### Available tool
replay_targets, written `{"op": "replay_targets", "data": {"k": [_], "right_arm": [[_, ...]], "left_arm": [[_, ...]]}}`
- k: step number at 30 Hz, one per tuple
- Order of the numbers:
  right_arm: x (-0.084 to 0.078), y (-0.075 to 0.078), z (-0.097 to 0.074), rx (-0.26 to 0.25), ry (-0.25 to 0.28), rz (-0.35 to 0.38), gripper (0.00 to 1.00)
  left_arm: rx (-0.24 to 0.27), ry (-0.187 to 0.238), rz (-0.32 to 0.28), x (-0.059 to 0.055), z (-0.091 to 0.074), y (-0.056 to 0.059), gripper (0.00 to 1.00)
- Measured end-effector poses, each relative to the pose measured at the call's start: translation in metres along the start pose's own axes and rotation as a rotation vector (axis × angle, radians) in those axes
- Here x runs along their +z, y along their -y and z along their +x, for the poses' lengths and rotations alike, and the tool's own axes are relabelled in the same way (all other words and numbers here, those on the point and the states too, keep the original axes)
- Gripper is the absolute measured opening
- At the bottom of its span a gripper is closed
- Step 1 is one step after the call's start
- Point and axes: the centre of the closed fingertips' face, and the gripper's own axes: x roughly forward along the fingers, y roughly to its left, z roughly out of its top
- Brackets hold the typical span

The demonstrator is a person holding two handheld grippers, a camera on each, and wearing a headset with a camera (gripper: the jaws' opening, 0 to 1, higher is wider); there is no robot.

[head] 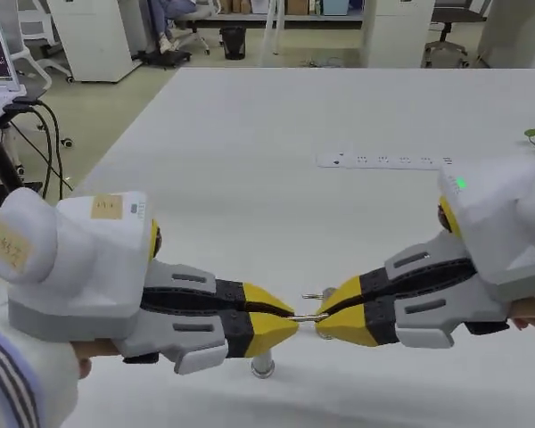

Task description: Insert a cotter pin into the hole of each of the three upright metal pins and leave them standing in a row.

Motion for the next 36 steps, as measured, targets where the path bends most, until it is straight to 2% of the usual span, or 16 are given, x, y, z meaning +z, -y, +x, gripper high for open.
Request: {"op": "replay_targets", "data": {"k": [3,4,7,10,12,14,16,23,27,36], "right_arm": [[-0.006,0.006,0.003,-0.040,-0.015,0.005,0.00],[-0.009,0.009,0.003,-0.055,-0.025,0.007,0.00],[-0.021,0.015,0.006,-0.096,-0.068,-0.036,0.00],[-0.035,0.017,0.011,-0.100,-0.118,-0.049,0.00],[-0.039,0.017,0.013,-0.101,-0.131,-0.051,0.00],[-0.048,0.019,0.017,-0.109,-0.171,-0.067,0.00],[-0.053,0.021,0.020,-0.107,-0.192,-0.078,0.00],[-0.061,0.027,0.029,-0.117,-0.218,-0.072,0.00],[-0.062,0.026,0.031,-0.113,-0.225,-0.074,0.00],[-0.056,0.029,0.036,-0.116,-0.209,-0.074,0.00]], "left_arm": [[0.039,-0.061,0.018,-0.015,-0.003,-0.011,0.28],[0.048,-0.089,0.022,-0.022,-0.004,-0.013,0.30],[0.066,-0.137,0.038,-0.035,-0.004,-0.020,0.28],[0.075,-0.159,0.033,-0.044,-0.001,-0.026,0.29],[0.075,-0.170,0.031,-0.048,0.000,-0.028,0.27],[0.064,-0.209,0.051,-0.056,0.003,-0.029,0.26],[0.065,-0.227,0.060,-0.061,0.006,-0.032,0.25],[0.073,-0.252,0.071,-0.070,0.009,-0.038,0.17],[0.078,-0.241,0.058,-0.070,0.009,-0.040,0.10],[0.077,-0.236,0.056,-0.069,0.009,-0.039,0.10]]}}
